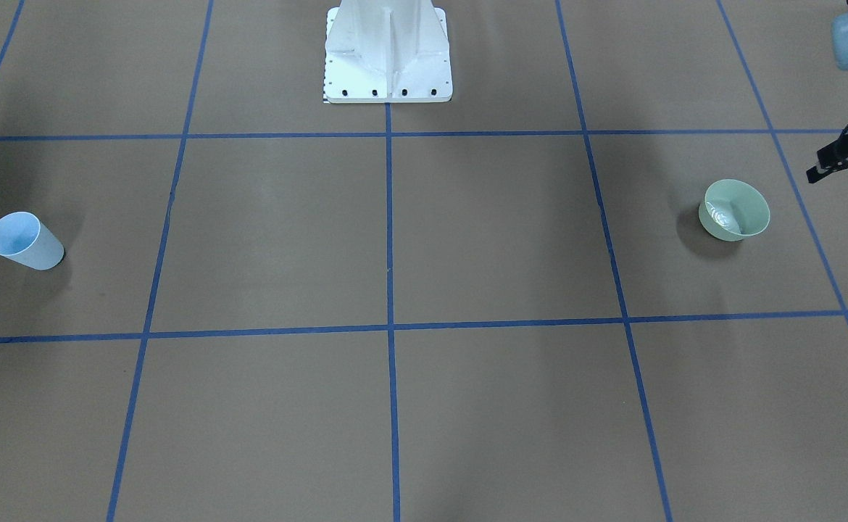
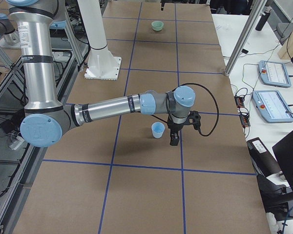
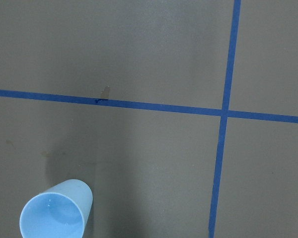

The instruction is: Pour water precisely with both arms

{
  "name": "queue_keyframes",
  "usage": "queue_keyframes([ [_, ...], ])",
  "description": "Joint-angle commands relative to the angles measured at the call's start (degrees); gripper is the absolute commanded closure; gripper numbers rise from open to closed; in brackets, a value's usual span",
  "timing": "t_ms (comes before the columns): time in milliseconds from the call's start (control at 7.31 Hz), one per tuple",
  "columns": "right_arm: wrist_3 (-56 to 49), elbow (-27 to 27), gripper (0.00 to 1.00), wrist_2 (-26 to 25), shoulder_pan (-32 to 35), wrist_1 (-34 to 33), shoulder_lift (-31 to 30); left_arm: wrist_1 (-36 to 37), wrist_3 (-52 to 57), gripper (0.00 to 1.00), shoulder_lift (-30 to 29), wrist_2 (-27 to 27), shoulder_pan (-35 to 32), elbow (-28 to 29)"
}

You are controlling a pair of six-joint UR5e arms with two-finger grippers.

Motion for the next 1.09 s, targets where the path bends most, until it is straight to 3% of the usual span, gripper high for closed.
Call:
queue_keyframes([
  [0,0.34,-0.06,0.0,0.61,-0.01,3.11,-1.13,-12.16,-1.54,0.02,0.06,0.87,3.24,8.45],
  [274,0.25,-0.06,0.0,1.22,-0.01,3.92,-1.31,-18.8,-4.95,0.01,0.06,0.78,4.72,12.53],
  [684,0.34,-0.41,0.0,1.67,-0.36,4.0,-1.31,-20.66,-5.15,0.02,0.06,0.87,8.77,14.82],
  [958,0.34,-0.41,0.0,1.75,-0.45,3.92,-1.31,-21.02,-5.06,0.11,0.06,0.87,10.01,15.61],
])
